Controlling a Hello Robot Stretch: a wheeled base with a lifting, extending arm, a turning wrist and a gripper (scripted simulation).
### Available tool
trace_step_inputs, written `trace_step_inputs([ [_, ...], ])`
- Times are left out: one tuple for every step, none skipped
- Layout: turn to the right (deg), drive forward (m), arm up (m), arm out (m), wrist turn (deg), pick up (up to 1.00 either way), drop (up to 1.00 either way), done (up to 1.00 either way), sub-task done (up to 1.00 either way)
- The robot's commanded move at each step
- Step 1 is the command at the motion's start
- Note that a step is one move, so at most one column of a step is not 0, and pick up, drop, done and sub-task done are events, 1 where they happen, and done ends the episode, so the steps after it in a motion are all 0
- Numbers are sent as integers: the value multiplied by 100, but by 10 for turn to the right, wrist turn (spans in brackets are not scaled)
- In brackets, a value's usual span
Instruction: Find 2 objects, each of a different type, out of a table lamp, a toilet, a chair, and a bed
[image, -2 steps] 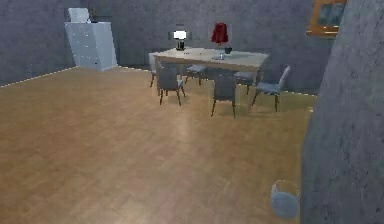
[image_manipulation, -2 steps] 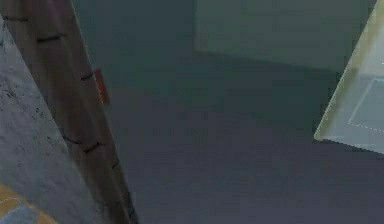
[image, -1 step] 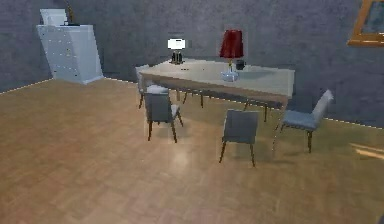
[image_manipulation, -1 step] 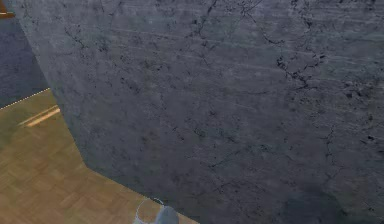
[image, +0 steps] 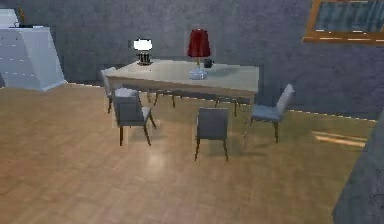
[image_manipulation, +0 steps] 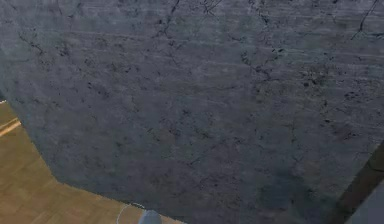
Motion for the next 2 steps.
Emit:
trace_step_inputs([
  [0, 5, 0, 0, 0, 0, 0, 0, 0],
  [240, 0, 0, 0, 0, 0, 0, 0, 0],
])
